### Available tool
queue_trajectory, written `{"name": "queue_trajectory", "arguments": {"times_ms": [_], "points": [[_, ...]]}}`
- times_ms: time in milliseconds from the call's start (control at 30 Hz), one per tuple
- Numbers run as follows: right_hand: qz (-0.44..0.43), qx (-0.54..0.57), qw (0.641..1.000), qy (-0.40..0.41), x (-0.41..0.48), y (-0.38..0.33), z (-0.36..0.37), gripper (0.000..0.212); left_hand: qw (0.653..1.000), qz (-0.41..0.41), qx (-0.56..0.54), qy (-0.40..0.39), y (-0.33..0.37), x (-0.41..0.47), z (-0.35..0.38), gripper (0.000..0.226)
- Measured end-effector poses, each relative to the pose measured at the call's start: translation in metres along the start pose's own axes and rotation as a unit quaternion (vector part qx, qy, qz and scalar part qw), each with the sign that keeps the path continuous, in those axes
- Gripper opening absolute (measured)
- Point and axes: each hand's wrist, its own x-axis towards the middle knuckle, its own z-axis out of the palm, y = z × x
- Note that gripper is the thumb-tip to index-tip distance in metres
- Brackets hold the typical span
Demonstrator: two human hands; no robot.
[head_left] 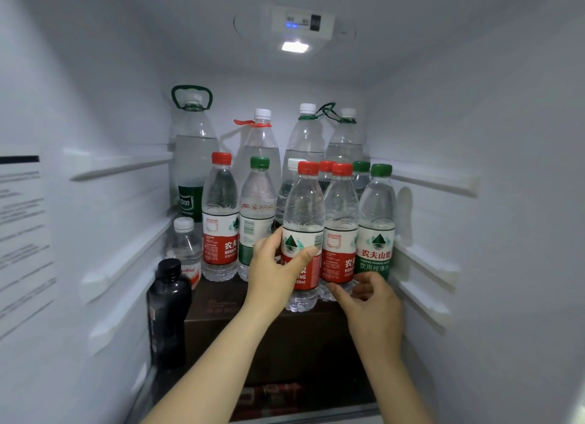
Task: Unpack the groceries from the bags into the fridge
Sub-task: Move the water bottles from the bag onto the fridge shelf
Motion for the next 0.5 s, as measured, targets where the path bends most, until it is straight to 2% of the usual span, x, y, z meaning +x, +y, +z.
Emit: {"name": "queue_trajectory", "arguments": {"times_ms": [133,367,500], "points": [[0.001,0.001,1.0,0.003,-0.001,0.0,0.0,0.038,1.0,-0.003,0.027,-0.01,-0.003,0.002,-0.003,0.073],[0.008,0.01,1.0,-0.007,-0.003,-0.001,-0.001,0.041,0.998,0.005,0.06,0.008,0.006,-0.003,0.004,0.055],[0.011,0.023,0.999,-0.025,-0.003,-0.002,-0.003,0.039,0.998,0.006,0.066,0.018,0.009,-0.004,0.005,0.052]]}}
